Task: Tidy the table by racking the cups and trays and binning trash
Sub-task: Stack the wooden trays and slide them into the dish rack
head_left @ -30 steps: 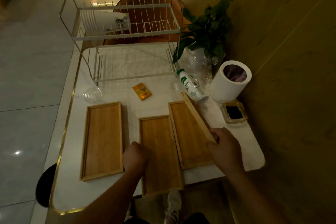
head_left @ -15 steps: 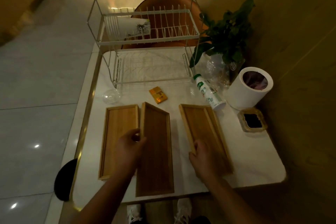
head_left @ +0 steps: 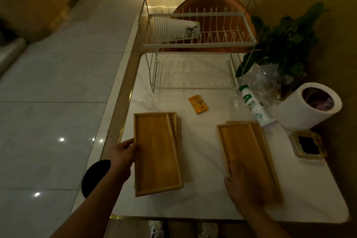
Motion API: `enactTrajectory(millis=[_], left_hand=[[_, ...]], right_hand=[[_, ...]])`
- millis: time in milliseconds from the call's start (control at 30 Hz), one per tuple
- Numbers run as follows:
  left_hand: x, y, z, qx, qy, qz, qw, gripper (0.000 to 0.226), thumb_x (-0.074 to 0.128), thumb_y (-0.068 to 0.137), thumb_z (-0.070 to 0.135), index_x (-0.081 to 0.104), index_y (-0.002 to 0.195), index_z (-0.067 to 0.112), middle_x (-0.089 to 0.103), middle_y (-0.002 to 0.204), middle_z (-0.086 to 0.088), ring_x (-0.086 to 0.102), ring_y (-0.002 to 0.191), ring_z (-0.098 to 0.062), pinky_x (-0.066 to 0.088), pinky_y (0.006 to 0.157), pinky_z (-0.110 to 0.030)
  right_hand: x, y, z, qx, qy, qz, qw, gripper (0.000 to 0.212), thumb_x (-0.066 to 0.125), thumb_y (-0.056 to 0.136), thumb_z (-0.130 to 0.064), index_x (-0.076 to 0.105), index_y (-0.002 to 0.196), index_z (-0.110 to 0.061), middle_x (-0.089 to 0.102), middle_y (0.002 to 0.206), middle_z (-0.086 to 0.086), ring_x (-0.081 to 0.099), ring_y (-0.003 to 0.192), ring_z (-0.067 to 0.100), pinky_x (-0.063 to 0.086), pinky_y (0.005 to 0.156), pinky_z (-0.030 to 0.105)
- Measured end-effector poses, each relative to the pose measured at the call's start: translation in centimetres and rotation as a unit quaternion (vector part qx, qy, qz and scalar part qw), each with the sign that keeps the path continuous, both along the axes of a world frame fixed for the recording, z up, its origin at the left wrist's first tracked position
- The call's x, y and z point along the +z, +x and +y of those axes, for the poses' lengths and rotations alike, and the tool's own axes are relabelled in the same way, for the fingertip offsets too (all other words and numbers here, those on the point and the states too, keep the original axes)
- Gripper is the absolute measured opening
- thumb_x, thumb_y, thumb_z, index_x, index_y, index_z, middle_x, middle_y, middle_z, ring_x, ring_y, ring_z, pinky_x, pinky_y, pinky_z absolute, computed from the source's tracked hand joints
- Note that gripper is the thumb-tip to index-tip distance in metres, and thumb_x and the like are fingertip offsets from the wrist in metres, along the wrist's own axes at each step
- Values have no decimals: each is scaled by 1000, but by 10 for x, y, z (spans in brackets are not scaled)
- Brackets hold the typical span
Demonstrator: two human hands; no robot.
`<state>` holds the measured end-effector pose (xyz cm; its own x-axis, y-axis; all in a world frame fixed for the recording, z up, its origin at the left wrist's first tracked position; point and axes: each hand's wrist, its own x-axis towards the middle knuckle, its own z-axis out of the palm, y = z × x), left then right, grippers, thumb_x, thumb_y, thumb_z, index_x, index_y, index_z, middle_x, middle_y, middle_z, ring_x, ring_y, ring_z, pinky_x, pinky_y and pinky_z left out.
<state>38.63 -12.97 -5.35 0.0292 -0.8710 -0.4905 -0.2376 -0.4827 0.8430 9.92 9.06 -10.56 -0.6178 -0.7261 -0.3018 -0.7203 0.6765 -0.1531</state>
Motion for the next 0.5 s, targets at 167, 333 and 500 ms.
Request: enactTrajectory(millis=[167,333,500], left_hand=[[-12,2,-11,-47,-24,-87,995,31,62,96,20,67,126,20,70,80,13,70,71,-7,51,48,-15],[-24,-7,-12,-97,-78,-230,965,34,56,99,25,64,132,19,64,74,15,63,59,-1,41,44,-13],[-31,-13,-2,-89,-67,-257,960,39,55,98,23,60,136,15,74,102,-9,67,69,-15,53,60,-29]], right_hand=[[-6,-3,2,7,-10,-22,1000,43,60,88,-30,51,125,-12,59,113,13,61,94,34,52,74,40],[0,-4,2,-20,-19,-63,998,34,60,90,-36,55,116,-15,61,106,8,60,92,31,50,75,39],[12,-32,20,-145,-96,25,984,41,70,85,-34,63,118,-11,59,125,17,55,109,38,47,88,47]])
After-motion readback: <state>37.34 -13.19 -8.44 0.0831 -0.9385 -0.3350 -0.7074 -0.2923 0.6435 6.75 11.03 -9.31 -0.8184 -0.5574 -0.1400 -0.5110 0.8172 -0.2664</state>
